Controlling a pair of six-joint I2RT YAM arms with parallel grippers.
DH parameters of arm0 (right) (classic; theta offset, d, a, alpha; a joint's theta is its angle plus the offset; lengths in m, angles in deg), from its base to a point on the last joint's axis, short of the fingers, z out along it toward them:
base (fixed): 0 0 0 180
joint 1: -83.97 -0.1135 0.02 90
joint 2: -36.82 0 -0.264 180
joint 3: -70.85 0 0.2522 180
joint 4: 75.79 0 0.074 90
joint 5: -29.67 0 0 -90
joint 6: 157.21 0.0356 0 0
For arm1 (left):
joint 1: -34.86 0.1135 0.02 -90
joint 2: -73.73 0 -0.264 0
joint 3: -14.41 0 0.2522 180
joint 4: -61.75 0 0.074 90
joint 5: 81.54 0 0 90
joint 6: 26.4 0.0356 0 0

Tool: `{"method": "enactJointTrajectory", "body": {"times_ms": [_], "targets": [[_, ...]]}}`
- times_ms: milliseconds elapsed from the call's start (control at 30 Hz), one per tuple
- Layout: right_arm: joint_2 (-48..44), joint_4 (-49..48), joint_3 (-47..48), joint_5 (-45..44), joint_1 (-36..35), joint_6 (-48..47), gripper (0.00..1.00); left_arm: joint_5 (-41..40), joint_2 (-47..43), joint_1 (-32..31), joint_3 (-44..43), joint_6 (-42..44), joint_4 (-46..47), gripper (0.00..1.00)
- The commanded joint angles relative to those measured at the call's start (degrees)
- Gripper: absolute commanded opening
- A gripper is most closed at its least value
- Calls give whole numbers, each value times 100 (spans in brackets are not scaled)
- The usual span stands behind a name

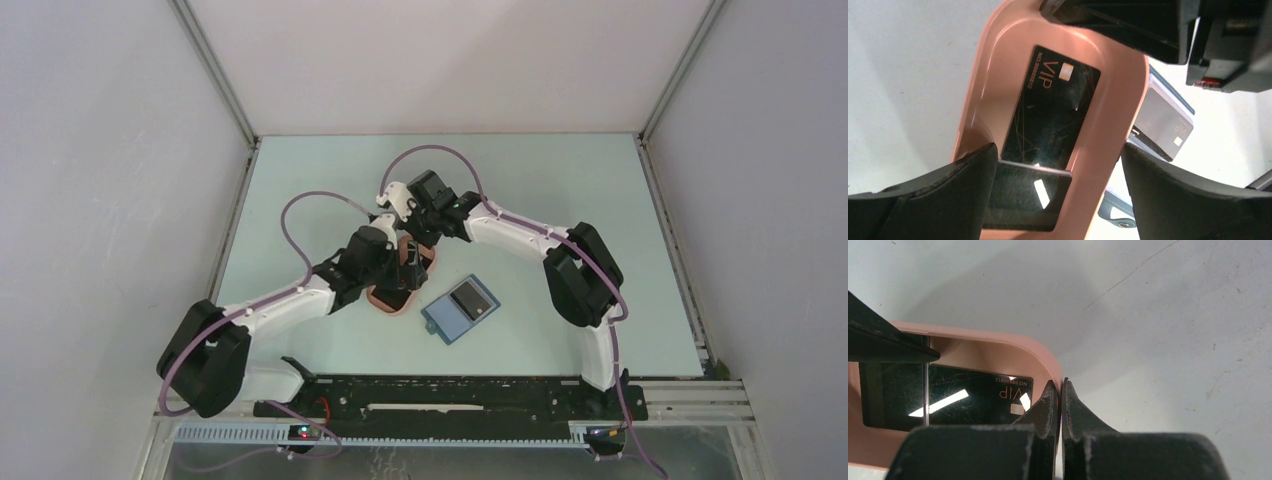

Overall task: Put the credit cards into the card holder
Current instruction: Pick up the credit card from the storage box.

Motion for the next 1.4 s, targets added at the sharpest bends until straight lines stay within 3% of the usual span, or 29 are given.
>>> {"method": "enactJointTrajectory", "body": {"times_ms": [0,567,1000,1367], "targets": [[-92,-104,333,394,-169,33,0,-884,227,-172,-314,282,-410,98],[-78,-111,318,458,-214,96,0,-295,681,-200,-420,-68,-260,95],[-146,-111,272,605,-212,143,0,297,648,-23,-242,-462,143,82],[-174,-119,238,640,-213,143,0,915,640,185,-8,-783,803,79]]}}
